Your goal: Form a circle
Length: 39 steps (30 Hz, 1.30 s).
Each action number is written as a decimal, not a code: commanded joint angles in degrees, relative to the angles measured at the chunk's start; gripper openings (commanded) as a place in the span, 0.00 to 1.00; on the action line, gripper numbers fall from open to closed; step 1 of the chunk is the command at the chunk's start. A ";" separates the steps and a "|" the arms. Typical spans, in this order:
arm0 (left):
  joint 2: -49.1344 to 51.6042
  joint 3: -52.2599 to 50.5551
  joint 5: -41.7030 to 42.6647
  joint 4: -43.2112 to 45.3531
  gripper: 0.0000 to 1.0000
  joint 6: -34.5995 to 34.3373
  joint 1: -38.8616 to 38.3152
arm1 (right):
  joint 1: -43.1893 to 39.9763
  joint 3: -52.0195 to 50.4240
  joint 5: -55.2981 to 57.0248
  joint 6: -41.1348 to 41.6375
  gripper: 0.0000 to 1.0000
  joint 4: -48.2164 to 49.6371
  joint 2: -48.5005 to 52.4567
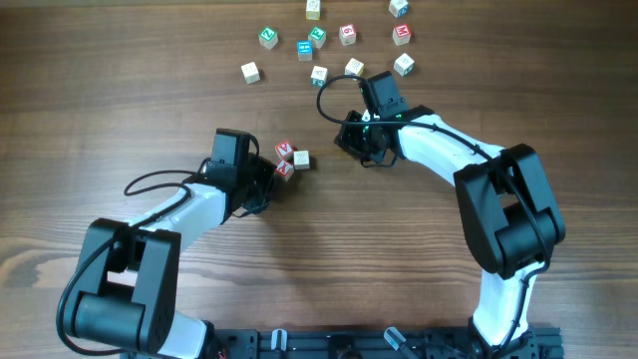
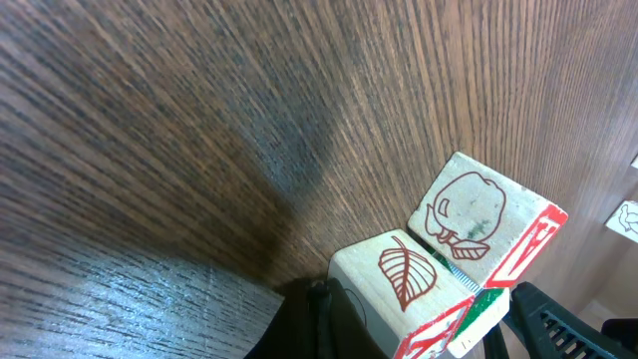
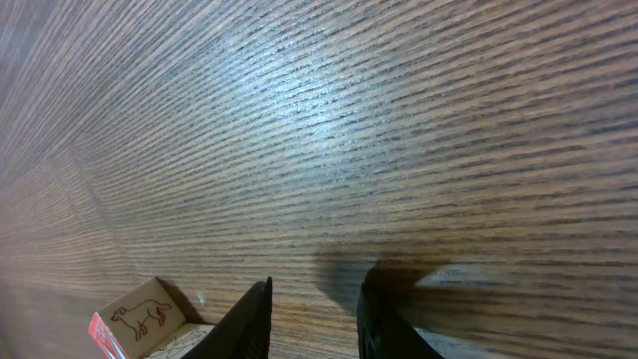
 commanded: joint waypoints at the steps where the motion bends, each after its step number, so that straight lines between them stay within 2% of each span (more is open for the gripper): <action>1: 1.11 -1.03 0.24 -0.20 0.04 0.70 0.02 | -0.52 -1.36 3.34 -1.11 0.30 -1.36 1.18; 14: 1.11 -1.03 2.47 -1.75 0.04 0.74 0.00 | -0.52 -1.36 3.34 -1.14 0.30 -1.38 1.18; 20: 1.11 -1.03 2.89 -7.41 0.04 0.96 0.00 | -0.52 -1.36 3.34 -1.14 0.30 -1.40 1.18; 39: 1.11 -1.03 4.98 -1.49 0.04 0.92 0.00 | -0.52 -1.36 3.34 -1.16 0.30 -1.40 1.18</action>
